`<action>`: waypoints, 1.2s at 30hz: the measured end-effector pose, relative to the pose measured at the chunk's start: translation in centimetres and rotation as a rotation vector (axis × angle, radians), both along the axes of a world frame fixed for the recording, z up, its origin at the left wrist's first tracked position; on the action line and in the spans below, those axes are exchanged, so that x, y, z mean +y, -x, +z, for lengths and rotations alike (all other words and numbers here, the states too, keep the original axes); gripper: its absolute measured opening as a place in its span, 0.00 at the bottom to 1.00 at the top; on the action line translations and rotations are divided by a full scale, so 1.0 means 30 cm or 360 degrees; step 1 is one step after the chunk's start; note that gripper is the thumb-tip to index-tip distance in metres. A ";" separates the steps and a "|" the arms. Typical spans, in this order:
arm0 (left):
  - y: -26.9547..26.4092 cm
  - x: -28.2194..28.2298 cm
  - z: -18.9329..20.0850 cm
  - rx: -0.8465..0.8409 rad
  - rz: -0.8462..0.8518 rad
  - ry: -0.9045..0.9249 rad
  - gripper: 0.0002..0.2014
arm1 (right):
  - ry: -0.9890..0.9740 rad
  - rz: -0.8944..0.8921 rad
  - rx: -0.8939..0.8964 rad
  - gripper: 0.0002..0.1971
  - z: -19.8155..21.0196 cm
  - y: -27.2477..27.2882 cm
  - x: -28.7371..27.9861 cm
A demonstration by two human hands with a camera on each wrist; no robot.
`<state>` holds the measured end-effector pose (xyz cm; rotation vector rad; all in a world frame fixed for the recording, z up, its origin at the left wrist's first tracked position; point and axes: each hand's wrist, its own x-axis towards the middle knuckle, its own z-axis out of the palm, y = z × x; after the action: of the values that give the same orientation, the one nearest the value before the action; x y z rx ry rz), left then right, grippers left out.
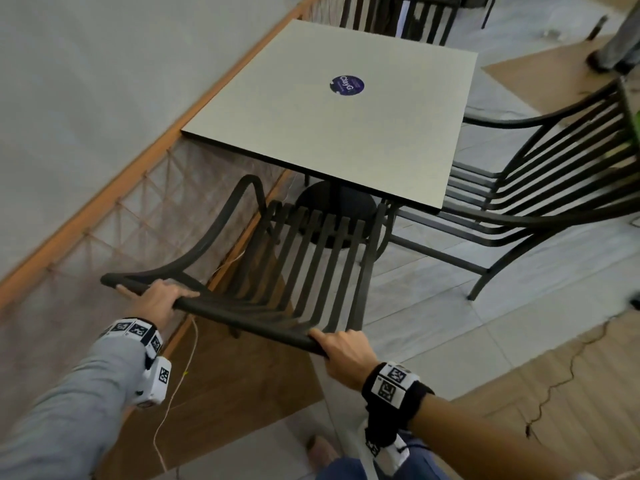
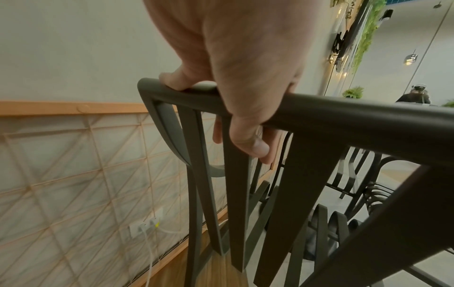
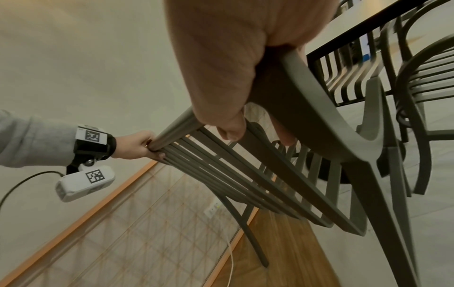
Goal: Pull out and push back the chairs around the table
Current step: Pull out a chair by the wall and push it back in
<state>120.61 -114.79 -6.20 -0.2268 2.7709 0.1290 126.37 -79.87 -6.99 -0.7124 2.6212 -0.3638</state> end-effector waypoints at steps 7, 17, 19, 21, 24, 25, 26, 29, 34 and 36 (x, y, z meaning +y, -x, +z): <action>0.179 -0.028 -0.056 0.0069 0.0055 -0.0127 0.13 | 0.0031 -0.0050 0.0057 0.16 -0.004 0.143 0.001; 0.364 0.006 -0.059 -0.0060 0.0140 0.0029 0.14 | 0.0049 -0.0112 0.0066 0.19 -0.016 0.308 0.019; 0.395 0.020 -0.049 -0.0064 0.0137 -0.0004 0.15 | 0.0044 -0.0132 0.0094 0.18 -0.024 0.338 0.034; 0.419 0.029 -0.033 -0.0083 0.0050 0.0020 0.20 | 0.0063 -0.0143 0.0112 0.16 -0.033 0.365 0.047; 0.458 0.033 -0.026 -0.0026 0.0052 0.0048 0.19 | 0.0109 -0.0142 0.0133 0.13 -0.044 0.402 0.050; 0.463 0.036 -0.036 0.0062 0.0095 -0.0005 0.17 | 0.0137 -0.0133 0.0140 0.13 -0.049 0.408 0.051; 0.454 0.050 -0.034 0.0171 0.0121 -0.0063 0.17 | 0.0164 -0.0122 0.0129 0.13 -0.047 0.409 0.055; 0.364 0.094 -0.016 0.0531 0.0236 -0.0317 0.23 | 0.0301 -0.0091 -0.0028 0.16 -0.026 0.404 0.103; 0.231 0.243 0.104 0.0749 0.1018 -0.0958 0.23 | 0.0333 -0.0161 -0.0484 0.12 -0.043 0.484 0.291; 0.248 0.309 0.109 0.0604 0.1214 -0.1083 0.29 | 0.0204 -0.0112 -0.0393 0.16 -0.083 0.564 0.360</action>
<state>113.17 -105.53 -2.93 -1.1359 2.6197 1.3809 109.45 -69.05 -9.47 -0.5758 2.4091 -0.6052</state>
